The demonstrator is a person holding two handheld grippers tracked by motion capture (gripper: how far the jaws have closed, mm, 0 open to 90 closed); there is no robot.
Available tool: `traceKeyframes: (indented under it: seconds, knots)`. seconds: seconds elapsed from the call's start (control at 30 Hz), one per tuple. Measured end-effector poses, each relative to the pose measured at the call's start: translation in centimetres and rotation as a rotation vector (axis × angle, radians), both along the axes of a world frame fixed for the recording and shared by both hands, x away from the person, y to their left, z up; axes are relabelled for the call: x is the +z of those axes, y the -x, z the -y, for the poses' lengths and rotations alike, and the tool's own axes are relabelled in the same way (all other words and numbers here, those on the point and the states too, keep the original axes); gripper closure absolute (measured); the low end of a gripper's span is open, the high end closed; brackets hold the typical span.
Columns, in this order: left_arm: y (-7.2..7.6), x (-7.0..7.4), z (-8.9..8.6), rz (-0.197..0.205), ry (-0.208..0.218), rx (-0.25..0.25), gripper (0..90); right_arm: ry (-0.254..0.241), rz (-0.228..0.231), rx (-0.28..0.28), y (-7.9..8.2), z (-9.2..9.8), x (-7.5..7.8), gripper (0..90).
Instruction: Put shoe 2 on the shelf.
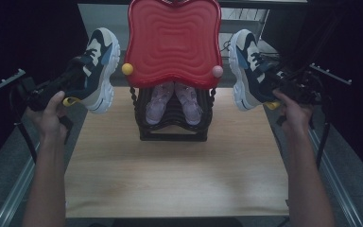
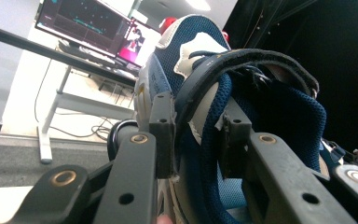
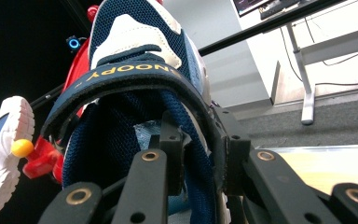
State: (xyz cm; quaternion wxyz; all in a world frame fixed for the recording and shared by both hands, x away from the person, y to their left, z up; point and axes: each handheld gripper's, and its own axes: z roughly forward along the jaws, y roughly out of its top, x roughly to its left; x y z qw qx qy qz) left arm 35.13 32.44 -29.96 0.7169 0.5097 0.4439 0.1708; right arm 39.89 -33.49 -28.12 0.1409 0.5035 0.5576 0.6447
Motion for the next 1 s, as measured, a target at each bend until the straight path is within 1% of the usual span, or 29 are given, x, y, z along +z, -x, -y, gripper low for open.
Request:
traceKeyframes:
  seconds: [0.13,0.27,0.5,0.57,0.73,0.8,0.87,1.0]
  knots:
    - [-0.6,1.0,0.0,0.006,-0.006,0.003,72.3,0.011,0.014,0.000,-0.2,-0.4,1.2,76.2]
    - [-1.2,1.9,0.1,0.011,0.005,-0.001,72.3,0.019,0.029,0.004,-0.2,-0.8,2.6,76.2]
    - [-1.7,4.2,1.2,0.034,-0.020,-0.010,72.3,0.027,0.055,0.011,-0.4,-1.4,5.0,76.2]
    - [-2.0,5.0,1.7,0.039,-0.021,-0.014,72.3,0.023,0.058,0.016,-0.4,-1.7,5.9,76.2]
    - [-2.7,7.1,3.3,0.050,-0.033,-0.033,72.3,0.037,0.074,0.028,-0.6,-2.9,8.0,76.1]
    - [-3.0,7.8,4.1,0.052,-0.037,-0.038,72.3,0.039,0.079,0.037,-0.9,-3.6,8.7,76.0]
    - [-3.3,8.4,4.8,0.056,-0.044,-0.040,72.3,0.043,0.075,0.048,-1.2,-4.3,9.4,76.1]
    - [-4.1,9.6,6.5,0.062,-0.062,-0.049,72.3,0.051,0.077,0.056,-1.9,-5.8,10.6,76.0]
